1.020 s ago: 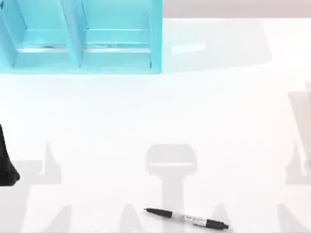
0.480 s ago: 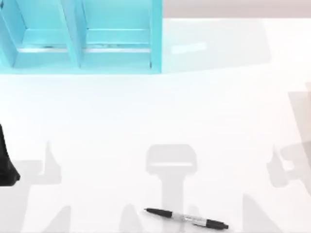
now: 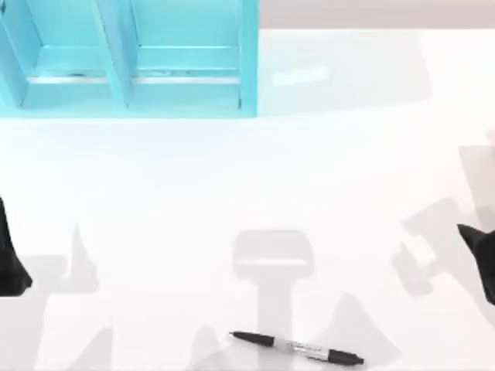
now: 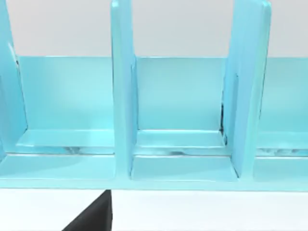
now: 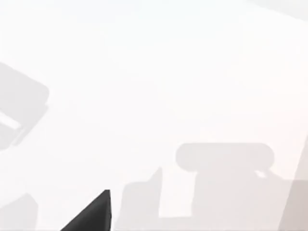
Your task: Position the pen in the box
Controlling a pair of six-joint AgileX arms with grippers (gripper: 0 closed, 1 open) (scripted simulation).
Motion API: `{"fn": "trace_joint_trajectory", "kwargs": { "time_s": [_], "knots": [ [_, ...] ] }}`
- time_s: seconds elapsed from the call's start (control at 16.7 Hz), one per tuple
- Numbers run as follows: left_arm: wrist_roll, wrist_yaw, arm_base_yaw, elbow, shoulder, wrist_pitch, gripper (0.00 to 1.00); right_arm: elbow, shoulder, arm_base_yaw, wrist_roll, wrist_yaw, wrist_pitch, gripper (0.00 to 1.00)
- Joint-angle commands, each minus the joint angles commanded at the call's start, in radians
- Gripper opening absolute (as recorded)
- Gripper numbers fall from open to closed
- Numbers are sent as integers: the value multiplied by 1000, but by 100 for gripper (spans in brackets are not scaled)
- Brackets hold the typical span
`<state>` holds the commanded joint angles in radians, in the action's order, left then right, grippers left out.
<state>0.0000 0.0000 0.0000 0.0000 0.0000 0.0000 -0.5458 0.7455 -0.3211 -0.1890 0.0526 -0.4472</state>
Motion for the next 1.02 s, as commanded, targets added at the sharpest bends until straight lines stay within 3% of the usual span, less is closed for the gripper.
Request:
{"fn": "trace_joint_trajectory", "kwargs": {
  "time_s": [1.02],
  "knots": [
    [0,0,0,0,0,0,100,-579,802,-349,-210,61,-483,100]
  ]
}}
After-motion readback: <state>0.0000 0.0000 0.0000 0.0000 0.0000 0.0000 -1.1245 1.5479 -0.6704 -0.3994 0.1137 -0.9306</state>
